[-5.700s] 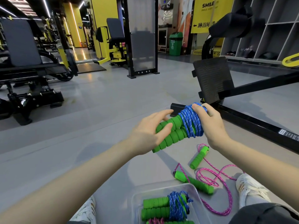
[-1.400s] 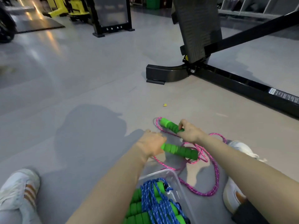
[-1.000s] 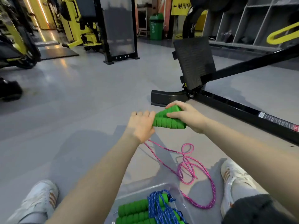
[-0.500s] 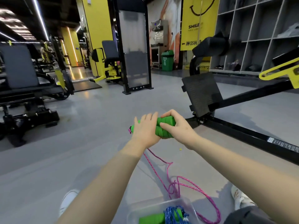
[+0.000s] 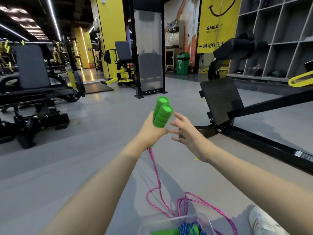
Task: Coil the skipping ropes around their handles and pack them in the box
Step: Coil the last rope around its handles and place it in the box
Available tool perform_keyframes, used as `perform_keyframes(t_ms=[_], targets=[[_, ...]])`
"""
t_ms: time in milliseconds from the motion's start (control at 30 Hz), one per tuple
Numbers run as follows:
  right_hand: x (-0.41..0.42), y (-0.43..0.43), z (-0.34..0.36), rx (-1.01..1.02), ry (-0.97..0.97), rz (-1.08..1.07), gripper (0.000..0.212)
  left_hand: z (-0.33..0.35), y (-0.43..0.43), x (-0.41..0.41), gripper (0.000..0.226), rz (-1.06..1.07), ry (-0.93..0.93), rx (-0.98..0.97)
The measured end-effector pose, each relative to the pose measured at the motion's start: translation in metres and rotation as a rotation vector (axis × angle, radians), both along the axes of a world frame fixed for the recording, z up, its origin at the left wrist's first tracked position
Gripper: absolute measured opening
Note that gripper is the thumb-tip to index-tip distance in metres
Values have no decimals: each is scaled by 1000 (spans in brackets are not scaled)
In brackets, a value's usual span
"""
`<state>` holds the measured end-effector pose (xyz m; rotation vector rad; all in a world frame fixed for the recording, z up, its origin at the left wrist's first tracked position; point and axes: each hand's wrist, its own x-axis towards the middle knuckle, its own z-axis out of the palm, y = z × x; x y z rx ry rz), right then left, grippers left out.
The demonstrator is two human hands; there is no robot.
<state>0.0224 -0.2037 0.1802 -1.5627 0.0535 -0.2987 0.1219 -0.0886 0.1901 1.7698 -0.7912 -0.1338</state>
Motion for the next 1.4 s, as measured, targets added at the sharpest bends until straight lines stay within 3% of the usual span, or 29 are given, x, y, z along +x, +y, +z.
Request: perform_keyframes(t_ms=[67, 133, 267, 400, 467, 567, 600, 667, 733, 800, 933, 1167, 1400], targets=[[-2, -5, -12, -282, 142, 86, 98, 1, -2, -2, 36, -58, 217, -130], [-2, 0, -21, -515, 152, 109, 95, 0, -6, -6, 39, -114, 338, -204], [9, 13, -25, -404, -46, -128, 62, -11, -18, -22, 18, -164, 523, -283], [10, 11, -34, -473, -26, -351, 50, -13, -22, -30, 19, -256, 523, -196], [9, -1, -37, -543, 37, -402, 49, -13, -17, -34, 20, -317, 422, -112], [4, -29, -36, -795, 178, -489, 51, -17, -4, -32, 76, -120, 140, -96], [0, -38, -37, -916, 229, -506, 51, -19, 2, -29, 97, 39, -56, -33], [-8, -50, -39, -1122, 284, -484, 48, -25, 16, -19, 111, 224, -719, 171], [-13, -53, -42, -1240, 288, -408, 45, -38, 23, -10, 111, 142, -1317, 362], [-14, -49, -45, -1309, 255, -330, 41, -55, 20, -5, 105, 11, -1602, 553], [-10, -38, -50, -1336, 200, -146, 36, -75, 21, -3, 45, 13, -1838, 558], [-10, -40, -52, -1336, 144, -22, 36, -75, 33, 2, 50, -11, -1848, 450], [-11, -48, -55, -1364, 95, 30, 44, -80, 42, -1, 49, -106, -1841, 546]])
